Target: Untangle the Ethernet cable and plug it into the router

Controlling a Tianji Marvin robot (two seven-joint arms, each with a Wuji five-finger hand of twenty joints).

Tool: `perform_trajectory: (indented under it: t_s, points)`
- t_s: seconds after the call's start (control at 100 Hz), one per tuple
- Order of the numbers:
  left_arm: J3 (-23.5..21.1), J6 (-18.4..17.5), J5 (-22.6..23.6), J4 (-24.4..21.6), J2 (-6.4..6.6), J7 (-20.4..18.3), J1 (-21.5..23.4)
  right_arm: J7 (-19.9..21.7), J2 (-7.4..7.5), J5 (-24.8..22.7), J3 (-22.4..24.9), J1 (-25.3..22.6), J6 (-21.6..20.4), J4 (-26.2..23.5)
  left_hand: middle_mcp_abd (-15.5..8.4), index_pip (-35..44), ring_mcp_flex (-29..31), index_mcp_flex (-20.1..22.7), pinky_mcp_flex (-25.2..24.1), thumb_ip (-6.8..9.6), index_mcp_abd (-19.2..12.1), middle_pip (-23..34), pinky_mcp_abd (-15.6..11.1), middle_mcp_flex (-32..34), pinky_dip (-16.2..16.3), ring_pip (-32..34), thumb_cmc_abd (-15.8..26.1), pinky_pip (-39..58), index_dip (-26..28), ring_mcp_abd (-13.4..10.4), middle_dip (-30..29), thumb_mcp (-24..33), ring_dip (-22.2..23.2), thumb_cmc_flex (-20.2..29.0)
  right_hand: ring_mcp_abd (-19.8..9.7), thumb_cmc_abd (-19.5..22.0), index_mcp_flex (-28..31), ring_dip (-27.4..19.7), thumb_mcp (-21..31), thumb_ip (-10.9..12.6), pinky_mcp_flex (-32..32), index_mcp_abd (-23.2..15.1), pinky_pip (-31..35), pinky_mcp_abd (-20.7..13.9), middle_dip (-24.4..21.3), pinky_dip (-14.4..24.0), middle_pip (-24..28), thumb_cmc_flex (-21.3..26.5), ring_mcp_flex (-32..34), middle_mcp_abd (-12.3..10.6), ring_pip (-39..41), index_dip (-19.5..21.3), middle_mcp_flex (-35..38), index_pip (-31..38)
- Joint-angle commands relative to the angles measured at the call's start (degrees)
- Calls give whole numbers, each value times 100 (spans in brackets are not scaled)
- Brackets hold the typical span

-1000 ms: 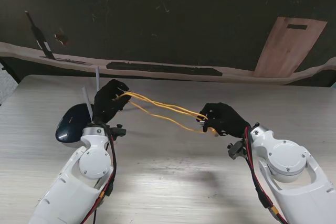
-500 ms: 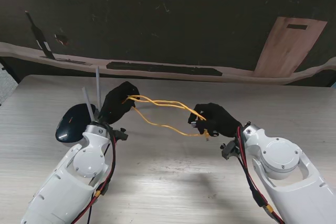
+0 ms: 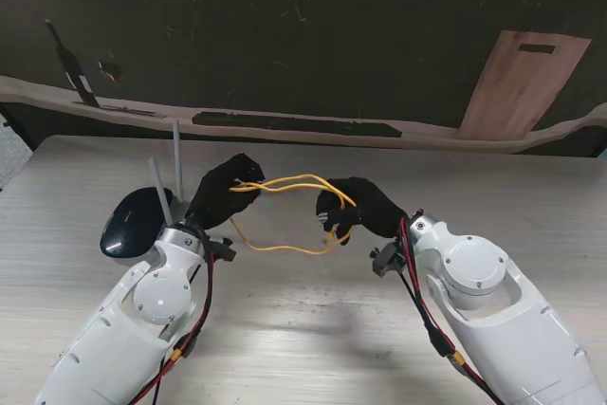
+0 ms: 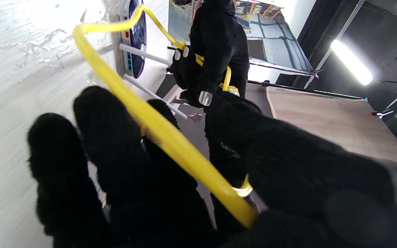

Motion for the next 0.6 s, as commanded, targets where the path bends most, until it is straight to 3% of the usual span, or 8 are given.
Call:
perform_trajectory:
  t_s: [0.0, 0.11, 0.19, 0.26, 0.36, 0.43, 0.51, 0.59]
  points:
    - [40, 101, -71, -67, -14, -157, 41, 33, -89, 48, -99, 43, -10, 20, -153, -140, 226, 349, 500, -159, 99, 844, 47, 282, -131, 696, 391, 1109, -141, 198, -25, -547, 29, -111, 111, -222, 237, 23, 121, -158, -745, -241, -564, -46, 1, 23, -217, -117, -598, 67, -892, 223, -265, 122]
    - [75, 222, -283, -105, -32, -212, 76, -83, -146, 213, -243, 125, -110, 109, -33, -252, 216, 720, 539, -25, 206, 1163, 159, 749, 13, 998, 1061, 1402, -268, 495, 182, -1652, 37, 32, -318, -427, 480, -98, 179, -225, -1996, -241, -1910, -1009, -140, -161, -720, -277, -1922, -59, -2489, 411, -823, 156]
    - [101, 339, -334, -126, -54, -174, 102, -165, -191, 377, -332, 171, -213, 177, 7, -278, 212, 784, 534, -12, 283, 1245, 220, 921, 52, 1086, 1204, 1432, -295, 640, 227, -1819, 53, 30, -710, -688, 650, -241, 256, -281, -2584, -224, -2748, -1667, -147, -243, -831, -394, -2625, -202, -3084, 777, -1199, 315]
    - [118, 451, -281, -135, -73, -70, 124, -220, -226, 516, -387, 197, -283, 219, 14, -296, 210, 798, 532, -9, 304, 1274, 243, 997, 57, 1108, 1274, 1425, -301, 682, 238, -1856, 55, 18, -871, -924, 647, -286, 320, -304, -2696, -212, -3158, -1921, -116, -307, -789, -433, -2814, -277, -3226, 1177, -1323, 502]
    - [131, 567, -208, -137, -98, 65, 146, -278, -274, 766, -433, 208, -362, 252, 44, -340, 206, 821, 530, -3, 361, 1280, 277, 1032, 66, 1114, 1356, 1414, -305, 737, 243, -1903, 47, 0, -827, -1189, 189, -270, 496, -263, -2294, -326, -3195, -1745, -33, -386, -576, -122, -2421, -379, -3141, 1788, -1230, 704]
    - [142, 616, -190, -128, -118, 146, 152, -297, -311, 1001, -441, 203, -382, 255, 79, -367, 204, 822, 526, 11, 376, 1276, 320, 1015, 74, 1100, 1357, 1401, -297, 781, 247, -1932, 36, 15, -686, -930, -548, -278, 538, -97, -1738, -514, -2746, -1512, -32, -499, -399, 536, -1770, -333, -2999, 1992, -1257, 763]
    - [165, 676, -141, -103, -137, 240, 145, -279, -344, 1287, -412, 171, -296, 209, 101, -397, 203, 813, 524, 30, 405, 1267, 351, 988, 81, 1096, 1329, 1391, -303, 790, 248, -1939, 30, 43, -602, -533, -907, -228, 1045, -116, -871, -540, -1911, -937, -81, -505, -266, 845, -1023, -224, -2628, 1601, -1073, 594]
    - [206, 777, -36, -54, -163, 381, 125, -207, -365, 1576, -360, 135, -104, 148, 127, -451, 202, 803, 522, 66, 456, 1254, 397, 956, 93, 1071, 1279, 1375, -322, 811, 248, -1938, 17, 62, -477, -113, -863, 107, 1014, -206, 502, -410, -535, -398, -117, -250, -169, 1013, 112, -25, -1512, 952, -630, 340]
